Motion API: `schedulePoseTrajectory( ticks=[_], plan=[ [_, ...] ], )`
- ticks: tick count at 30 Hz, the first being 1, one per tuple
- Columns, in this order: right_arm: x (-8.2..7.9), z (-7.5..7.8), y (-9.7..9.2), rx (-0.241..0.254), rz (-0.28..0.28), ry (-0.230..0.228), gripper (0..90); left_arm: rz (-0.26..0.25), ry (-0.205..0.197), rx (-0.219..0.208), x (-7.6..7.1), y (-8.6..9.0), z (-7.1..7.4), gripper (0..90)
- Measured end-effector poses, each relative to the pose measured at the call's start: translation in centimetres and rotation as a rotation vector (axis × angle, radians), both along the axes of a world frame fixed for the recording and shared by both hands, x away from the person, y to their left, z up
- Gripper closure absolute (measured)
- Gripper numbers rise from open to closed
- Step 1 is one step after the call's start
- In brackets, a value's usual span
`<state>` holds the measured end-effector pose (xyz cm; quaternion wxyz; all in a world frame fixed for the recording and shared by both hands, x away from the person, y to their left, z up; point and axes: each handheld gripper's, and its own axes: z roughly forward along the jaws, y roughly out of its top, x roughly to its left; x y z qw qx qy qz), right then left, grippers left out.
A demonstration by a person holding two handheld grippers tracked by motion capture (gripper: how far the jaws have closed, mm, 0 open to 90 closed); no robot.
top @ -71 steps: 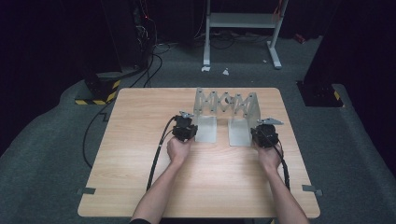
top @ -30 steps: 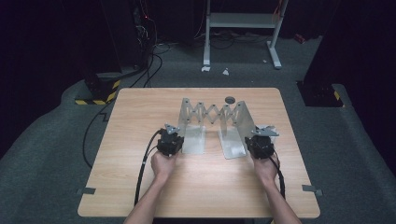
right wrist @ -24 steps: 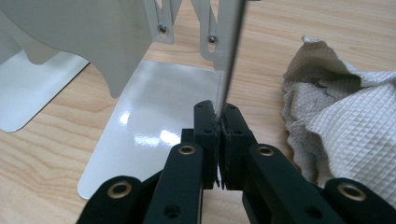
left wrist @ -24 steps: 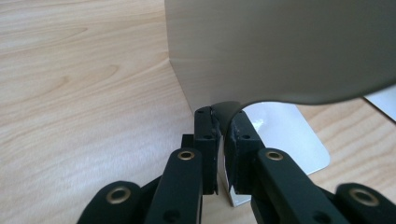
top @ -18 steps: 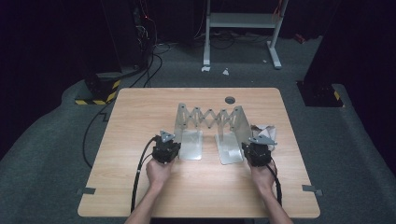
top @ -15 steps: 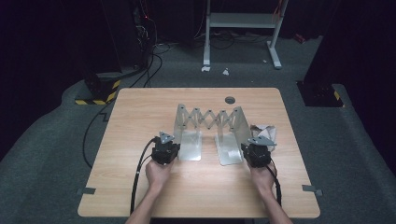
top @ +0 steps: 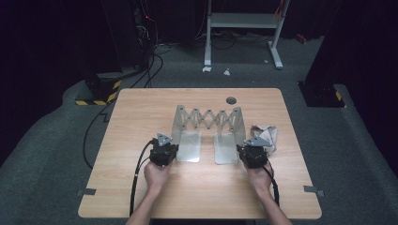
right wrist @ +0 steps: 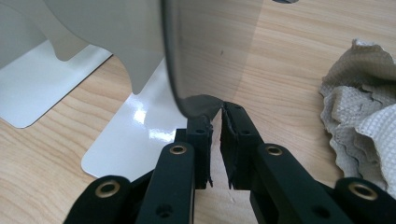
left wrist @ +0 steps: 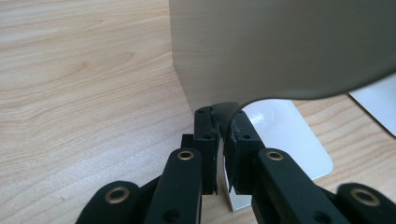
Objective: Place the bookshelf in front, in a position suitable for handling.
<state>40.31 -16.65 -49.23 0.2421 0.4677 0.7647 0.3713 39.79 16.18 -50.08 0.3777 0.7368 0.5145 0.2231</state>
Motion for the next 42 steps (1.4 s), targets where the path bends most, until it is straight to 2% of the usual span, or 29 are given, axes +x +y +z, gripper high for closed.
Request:
schedulePoseTrajectory(
  ticks=[5,9,15,18,20,23,25,28,30,33,35,37,38,40,42],
  plan=[
    [0.9,0.1,0.3,-0.004,0.005,0.004,82.1,0.016,-0.003,-0.005,0.5,-0.1,0.0,83.3],
    [1.3,0.0,0.4,0.009,0.017,0.004,80.0,0.022,-0.004,0.007,1.0,-0.1,0.0,82.7],
    [1.3,0.0,-0.5,0.074,0.058,0.021,64.6,0.04,0.005,-0.003,1.1,0.1,-0.6,58.8],
    [0.7,0.6,-1.5,0.098,0.048,0.006,58.3,0.052,0.009,-0.011,1.1,0.4,-1.0,51.6],
    [0.4,0.9,-2.4,0.111,0.038,0.002,55.3,0.057,0.022,-0.008,1.2,0.5,-1.2,48.0],
    [0.3,1.0,-3.5,0.105,0.031,0.006,52.7,0.065,0.035,0.012,1.3,0.6,-1.7,43.9],
    [0.5,1.1,-4.5,0.124,0.031,0.021,52.1,0.08,0.045,0.015,1.5,0.5,-2.1,41.9],
    [0.3,1.4,-5.7,0.158,0.028,0.009,48.4,0.084,0.054,0.023,1.7,0.5,-2.4,41.3],
    [0.1,1.7,-6.3,0.136,0.013,-0.02,46.6,0.09,0.061,0.018,1.8,0.6,-2.5,41.4],
    [0.5,1.8,-7.1,0.105,-0.034,-0.032,44.8,0.099,0.067,0.022,2.0,0.5,-2.9,41.3],
    [1.2,1.7,-7.8,0.093,-0.08,-0.024,43.8,0.098,0.063,0.027,2.1,0.5,-3.0,40.4],
    [1.9,1.7,-8.2,0.052,-0.113,-0.03,43.7,0.097,0.053,0.039,2.1,0.5,-3.1,39.8],
    [2.4,1.7,-8.2,0.02,-0.124,-0.026,43.6,0.094,0.047,0.048,2.1,0.4,-3.1,38.4],
    [3.2,1.6,-8.2,-0.007,-0.13,-0.027,43.2,0.093,0.039,0.051,2.2,0.5,-3.2,37.5],
    [4.2,1.4,-8.3,-0.033,-0.144,-0.004,41.9,0.087,0.039,0.058,2.2,0.6,-3.2,37.5]
  ],
)
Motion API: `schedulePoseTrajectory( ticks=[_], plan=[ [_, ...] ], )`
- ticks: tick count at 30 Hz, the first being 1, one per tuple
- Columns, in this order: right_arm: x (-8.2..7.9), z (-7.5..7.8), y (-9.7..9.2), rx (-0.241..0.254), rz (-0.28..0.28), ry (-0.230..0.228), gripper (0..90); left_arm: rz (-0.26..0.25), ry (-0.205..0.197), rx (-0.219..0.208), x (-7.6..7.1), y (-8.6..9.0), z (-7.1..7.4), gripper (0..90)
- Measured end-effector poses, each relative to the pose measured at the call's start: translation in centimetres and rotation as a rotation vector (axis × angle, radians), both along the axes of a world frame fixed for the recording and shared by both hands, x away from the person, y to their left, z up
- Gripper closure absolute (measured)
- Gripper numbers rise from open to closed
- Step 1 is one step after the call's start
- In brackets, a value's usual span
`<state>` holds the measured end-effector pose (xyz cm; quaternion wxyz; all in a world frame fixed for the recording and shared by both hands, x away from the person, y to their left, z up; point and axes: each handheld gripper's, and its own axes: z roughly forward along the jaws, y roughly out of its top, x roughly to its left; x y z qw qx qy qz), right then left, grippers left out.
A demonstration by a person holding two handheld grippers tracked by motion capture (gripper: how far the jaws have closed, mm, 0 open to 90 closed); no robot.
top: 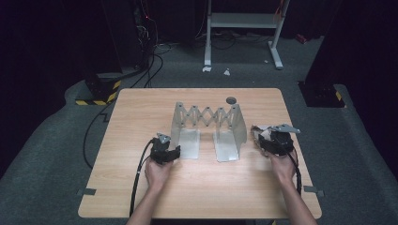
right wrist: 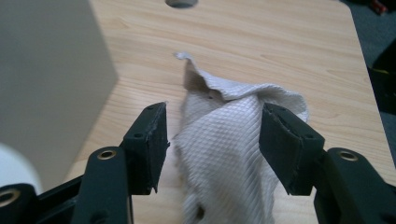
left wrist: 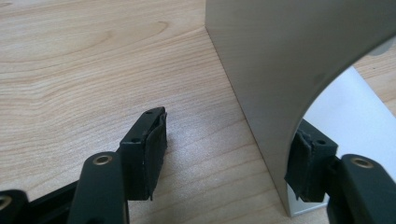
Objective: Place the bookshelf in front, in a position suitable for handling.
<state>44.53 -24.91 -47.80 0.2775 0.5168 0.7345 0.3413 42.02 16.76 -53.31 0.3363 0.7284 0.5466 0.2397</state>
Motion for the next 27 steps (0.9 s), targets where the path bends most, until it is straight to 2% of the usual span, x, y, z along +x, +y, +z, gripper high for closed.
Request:
schedulePoseTrajectory(
  ticks=[4,8,10,12,13,15,18,19,21,27],
  plan=[
    [1.6,-1.0,-0.4,-0.001,-0.039,0.015,40.1,-0.01,-0.014,-0.004,0.1,0.3,-0.1,37.3],
    [2.7,-2.6,-0.7,0.015,-0.06,0.084,39.1,0.007,-0.019,-0.011,0.3,0.8,-0.2,37.2],
    [3.1,-3.3,-0.6,0.023,-0.061,0.11,41.6,0.004,-0.018,-0.01,0.4,1.0,-0.2,37.2],
    [3.4,-3.9,-0.6,0.035,-0.054,0.142,48.8,0.003,-0.019,-0.01,0.4,1.1,-0.2,37.2],
    [3.4,-4.3,-0.4,0.026,-0.05,0.143,52.0,0.003,-0.019,-0.01,0.4,1.1,-0.2,37.2],
    [3.1,-4.3,-0.1,0.03,-0.023,0.127,67.5,0.004,-0.019,-0.01,0.4,1.1,-0.2,37.2],
    [2.8,-4.3,0.2,0.018,-0.004,0.124,78.3,0.005,-0.019,-0.009,0.4,1.1,-0.2,37.1],
    [2.8,-4.2,0.2,0.007,0.01,0.119,80.6,0.007,-0.019,-0.008,0.4,1.1,-0.2,36.9],
    [2.5,-4.0,0.4,0.016,0.036,0.127,82.9,0.009,-0.019,-0.006,0.4,1.1,-0.2,36.2],
    [1.0,-3.4,1.6,0.07,0.126,0.114,83.8,0.005,-0.016,-0.002,0.4,1.1,-0.2,36.0]
  ],
)
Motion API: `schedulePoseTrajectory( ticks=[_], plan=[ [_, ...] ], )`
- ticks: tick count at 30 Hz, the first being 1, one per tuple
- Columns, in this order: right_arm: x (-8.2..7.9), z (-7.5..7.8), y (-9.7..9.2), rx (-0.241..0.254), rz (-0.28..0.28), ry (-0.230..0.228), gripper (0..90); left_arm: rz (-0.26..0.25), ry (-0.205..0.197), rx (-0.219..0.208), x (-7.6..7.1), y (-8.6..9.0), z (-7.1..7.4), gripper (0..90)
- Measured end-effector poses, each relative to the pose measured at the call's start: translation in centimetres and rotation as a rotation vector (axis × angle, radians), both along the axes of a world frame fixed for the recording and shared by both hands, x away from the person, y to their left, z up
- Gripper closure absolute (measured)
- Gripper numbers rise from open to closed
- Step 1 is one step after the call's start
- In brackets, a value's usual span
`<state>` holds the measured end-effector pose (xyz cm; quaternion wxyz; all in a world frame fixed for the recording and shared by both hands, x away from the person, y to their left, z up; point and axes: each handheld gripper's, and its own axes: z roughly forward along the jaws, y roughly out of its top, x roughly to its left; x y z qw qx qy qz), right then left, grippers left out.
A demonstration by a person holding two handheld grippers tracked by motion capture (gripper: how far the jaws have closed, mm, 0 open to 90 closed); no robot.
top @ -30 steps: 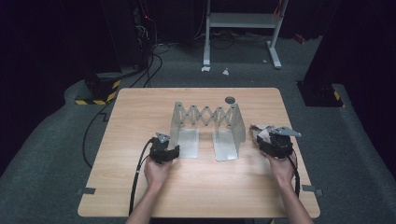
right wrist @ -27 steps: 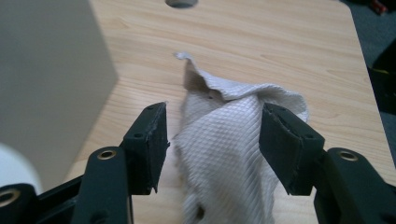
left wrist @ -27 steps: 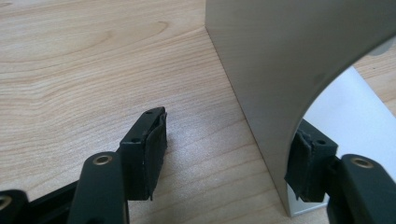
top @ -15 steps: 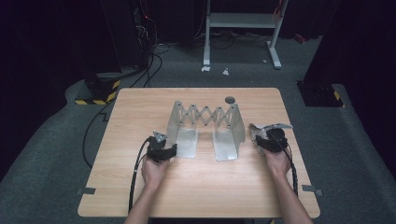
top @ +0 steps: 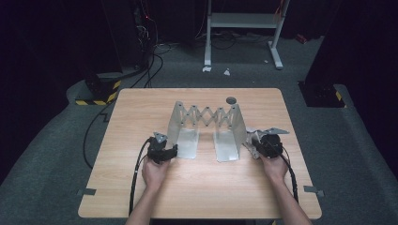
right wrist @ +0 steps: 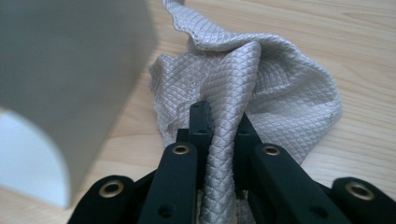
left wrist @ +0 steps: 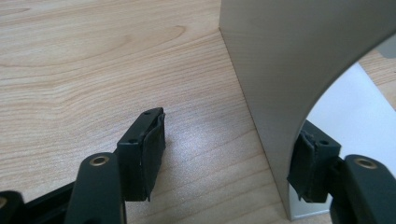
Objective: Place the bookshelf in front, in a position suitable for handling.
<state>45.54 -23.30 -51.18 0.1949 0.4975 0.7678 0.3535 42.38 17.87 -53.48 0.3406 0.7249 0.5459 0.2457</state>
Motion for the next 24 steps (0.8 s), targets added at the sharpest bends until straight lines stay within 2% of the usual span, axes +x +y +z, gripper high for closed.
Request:
schedulePoseTrajectory(
  ticks=[4,8,12,17,21,24],
  plan=[
    [-0.9,0.3,1.3,0.013,0.064,0.002,83.8,0.0,0.0,0.0,0.0,0.0,0.0,36.1],
    [-1.4,0.1,2.2,0.023,0.096,0.021,83.9,0.0,0.0,-0.001,0.0,0.0,0.0,36.1],
    [-1.6,-0.7,2.6,0.017,0.097,0.049,84.1,0.001,0.0,0.0,0.0,0.0,0.0,36.1],
    [-1.9,-0.7,2.9,0.009,0.097,0.052,84.2,0.001,-0.001,0.0,0.0,0.0,0.0,36.3],
    [-2.1,-0.3,2.8,0.052,0.101,0.057,84.2,0.003,0.0,-0.001,0.0,-0.1,0.0,36.2],
    [-2.3,0.3,2.7,0.071,0.108,0.044,84.2,0.0,0.001,0.0,0.0,-0.1,0.0,36.2]
  ],
)
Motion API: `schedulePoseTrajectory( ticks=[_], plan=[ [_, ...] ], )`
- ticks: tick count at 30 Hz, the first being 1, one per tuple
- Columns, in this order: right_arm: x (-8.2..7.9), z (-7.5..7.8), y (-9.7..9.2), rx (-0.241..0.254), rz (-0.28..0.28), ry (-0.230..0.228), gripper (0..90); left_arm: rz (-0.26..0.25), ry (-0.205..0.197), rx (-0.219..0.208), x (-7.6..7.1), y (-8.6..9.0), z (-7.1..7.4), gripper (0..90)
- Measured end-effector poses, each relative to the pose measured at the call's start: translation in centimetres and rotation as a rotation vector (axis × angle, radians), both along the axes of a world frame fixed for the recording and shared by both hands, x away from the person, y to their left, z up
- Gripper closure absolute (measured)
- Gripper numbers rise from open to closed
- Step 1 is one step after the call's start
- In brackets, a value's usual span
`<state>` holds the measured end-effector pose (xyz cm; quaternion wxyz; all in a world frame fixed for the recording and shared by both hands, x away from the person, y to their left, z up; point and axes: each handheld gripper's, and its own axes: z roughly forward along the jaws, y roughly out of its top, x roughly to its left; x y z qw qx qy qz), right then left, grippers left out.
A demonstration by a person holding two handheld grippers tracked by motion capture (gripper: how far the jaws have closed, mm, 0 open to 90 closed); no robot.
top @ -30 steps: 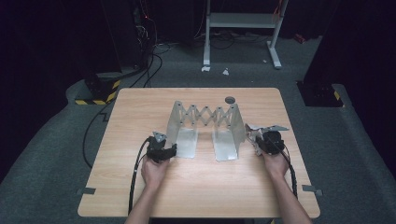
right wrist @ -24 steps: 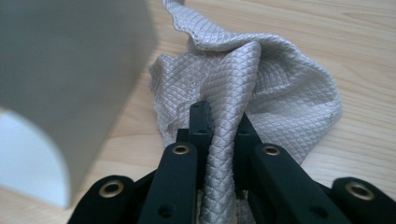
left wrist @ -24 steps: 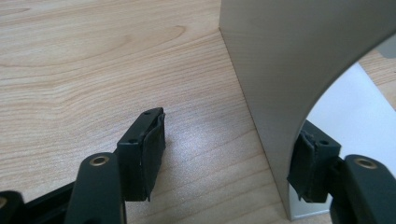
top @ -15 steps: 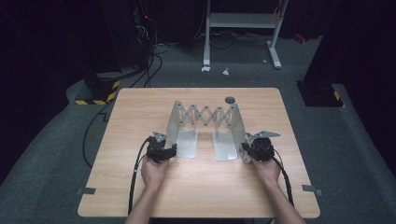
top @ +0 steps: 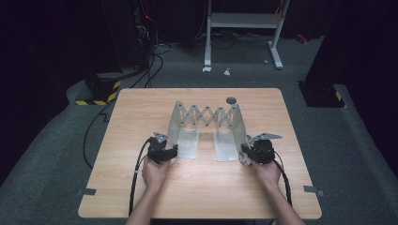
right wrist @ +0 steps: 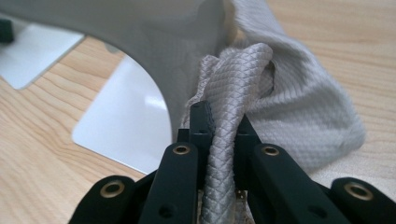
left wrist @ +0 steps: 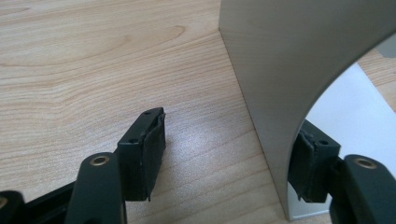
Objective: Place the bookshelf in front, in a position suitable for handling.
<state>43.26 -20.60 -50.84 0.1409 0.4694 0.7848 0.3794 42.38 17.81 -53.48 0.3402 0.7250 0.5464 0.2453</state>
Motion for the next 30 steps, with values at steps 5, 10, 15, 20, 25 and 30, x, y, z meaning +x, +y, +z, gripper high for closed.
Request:
schedulePoseTrajectory(
  ticks=[5,10,15,20,25,30],
  plan=[
    [-0.3,1.0,0.0,0.042,0.006,-0.013,84.2,0.001,0.001,-0.001,0.0,0.0,0.0,36.2],
    [-0.5,2.1,0.0,0.063,0.014,-0.032,84.2,0.009,-0.004,-0.008,0.0,-0.1,0.0,36.2],
    [-1.0,3.6,-0.3,0.097,0.018,-0.067,84.2,0.009,-0.004,-0.008,0.0,-0.1,0.0,36.2],
    [-1.5,5.2,-0.6,0.117,0.027,-0.097,84.2,0.009,-0.004,-0.008,0.0,-0.1,0.0,36.2],
    [-2.0,6.5,-0.8,0.125,0.028,-0.128,84.2,0.009,-0.004,-0.008,0.0,-0.1,0.0,36.2],
    [-2.4,7.2,-1.0,0.141,0.031,-0.146,84.2,0.009,-0.004,-0.008,0.0,-0.1,0.0,36.2]
  ],
)
